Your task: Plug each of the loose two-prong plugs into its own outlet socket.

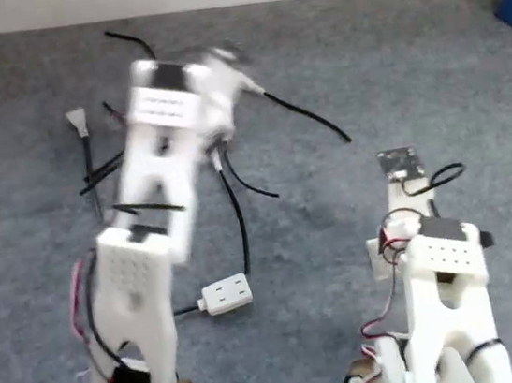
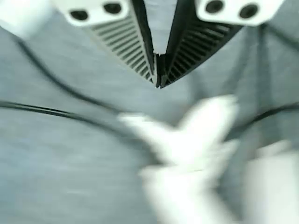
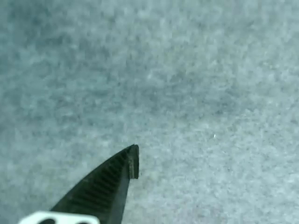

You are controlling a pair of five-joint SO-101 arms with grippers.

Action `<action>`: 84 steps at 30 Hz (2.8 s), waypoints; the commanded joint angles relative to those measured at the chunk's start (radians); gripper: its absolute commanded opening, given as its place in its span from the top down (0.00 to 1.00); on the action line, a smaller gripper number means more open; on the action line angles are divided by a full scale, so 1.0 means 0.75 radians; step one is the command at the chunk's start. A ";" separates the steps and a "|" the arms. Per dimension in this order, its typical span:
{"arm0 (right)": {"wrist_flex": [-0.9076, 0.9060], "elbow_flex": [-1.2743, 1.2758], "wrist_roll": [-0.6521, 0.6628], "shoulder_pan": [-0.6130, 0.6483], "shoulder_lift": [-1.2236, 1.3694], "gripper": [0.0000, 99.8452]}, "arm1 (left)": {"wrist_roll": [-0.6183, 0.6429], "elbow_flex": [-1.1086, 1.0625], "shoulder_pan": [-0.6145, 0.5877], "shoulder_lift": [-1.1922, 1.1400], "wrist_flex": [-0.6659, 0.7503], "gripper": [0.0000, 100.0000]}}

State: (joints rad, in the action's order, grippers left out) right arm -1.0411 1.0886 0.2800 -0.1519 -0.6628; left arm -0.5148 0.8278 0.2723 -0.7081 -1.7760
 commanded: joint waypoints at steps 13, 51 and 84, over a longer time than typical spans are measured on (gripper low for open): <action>-0.062 -0.058 0.153 -0.105 -0.017 0.39 | -0.301 -0.830 0.611 0.433 -0.008 1.00; -0.247 -0.056 0.063 0.300 -0.015 0.39 | -0.383 -1.192 -1.067 0.860 0.168 0.91; -0.089 0.105 0.121 0.298 -0.017 0.39 | -0.139 -1.507 -0.729 1.196 0.407 0.91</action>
State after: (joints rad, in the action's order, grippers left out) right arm -1.1208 1.1730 0.3567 0.0752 -0.6644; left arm -0.7603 -0.4473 -0.2401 0.2417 -1.4323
